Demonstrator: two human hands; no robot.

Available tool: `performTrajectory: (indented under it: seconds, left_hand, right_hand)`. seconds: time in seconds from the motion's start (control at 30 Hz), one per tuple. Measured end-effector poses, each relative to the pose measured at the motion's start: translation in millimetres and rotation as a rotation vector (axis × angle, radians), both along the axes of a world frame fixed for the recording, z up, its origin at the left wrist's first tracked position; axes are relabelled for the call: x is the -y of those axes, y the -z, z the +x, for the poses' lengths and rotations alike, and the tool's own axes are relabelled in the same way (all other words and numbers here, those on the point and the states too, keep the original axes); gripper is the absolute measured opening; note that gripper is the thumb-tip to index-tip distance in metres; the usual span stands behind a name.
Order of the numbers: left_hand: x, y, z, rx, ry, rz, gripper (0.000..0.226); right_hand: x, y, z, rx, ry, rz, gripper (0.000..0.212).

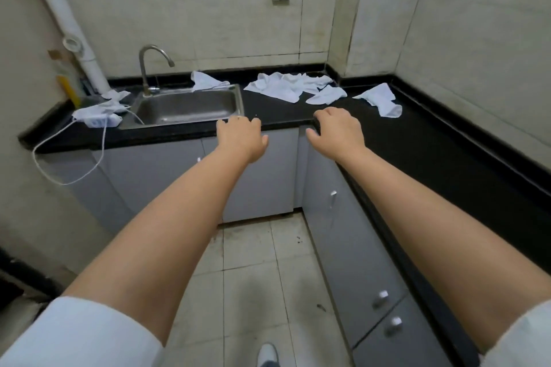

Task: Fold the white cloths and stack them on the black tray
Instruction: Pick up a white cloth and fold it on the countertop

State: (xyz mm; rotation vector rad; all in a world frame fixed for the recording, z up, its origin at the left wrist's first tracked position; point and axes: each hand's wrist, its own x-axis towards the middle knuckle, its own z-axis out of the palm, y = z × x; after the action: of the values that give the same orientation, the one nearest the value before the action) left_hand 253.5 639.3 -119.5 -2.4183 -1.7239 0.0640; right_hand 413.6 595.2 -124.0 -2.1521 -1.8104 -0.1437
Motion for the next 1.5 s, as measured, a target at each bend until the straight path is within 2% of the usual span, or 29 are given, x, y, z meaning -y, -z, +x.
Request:
performTrajectory:
  seconds: [0.27, 0.77, 0.97, 1.1, 1.2, 1.37, 1.5]
  left_hand:
    - [-205, -5, 51, -0.033, 0.027, -0.010, 0.044]
    - [-511, 66, 216, -0.037, 0.090, -0.192, 0.039]
    - [-590, 125, 286, -0.057, 0.245, -0.335, 0.035]
    - [-628, 167, 331, -0.162, 0.512, -0.414, 0.031]
    - [-650, 196, 353, -0.170, 0.626, -0.481, 0.034]
    - [-681, 236, 351, -0.115, 0.750, -0.488, 0.037]
    - [-695, 244, 348, -0.057, 0.853, -0.463, 0.023]
  right_hand:
    - [-191, 1, 58, -0.025, 0.023, -0.034, 0.038]
    - [-481, 67, 266, -0.080, 0.161, -0.186, 0.035]
    - [-538, 136, 307, -0.176, 0.215, -0.361, 0.029]
    - [-551, 172, 324, -0.307, 0.298, -0.448, 0.033]
    - [-561, 196, 332, -0.390, 0.365, -0.476, 0.030]
    - [-592, 223, 323, -0.407, 0.446, -0.500, 0.049]
    - [-611, 232, 314, -0.345, 0.555, -0.452, 0.035]
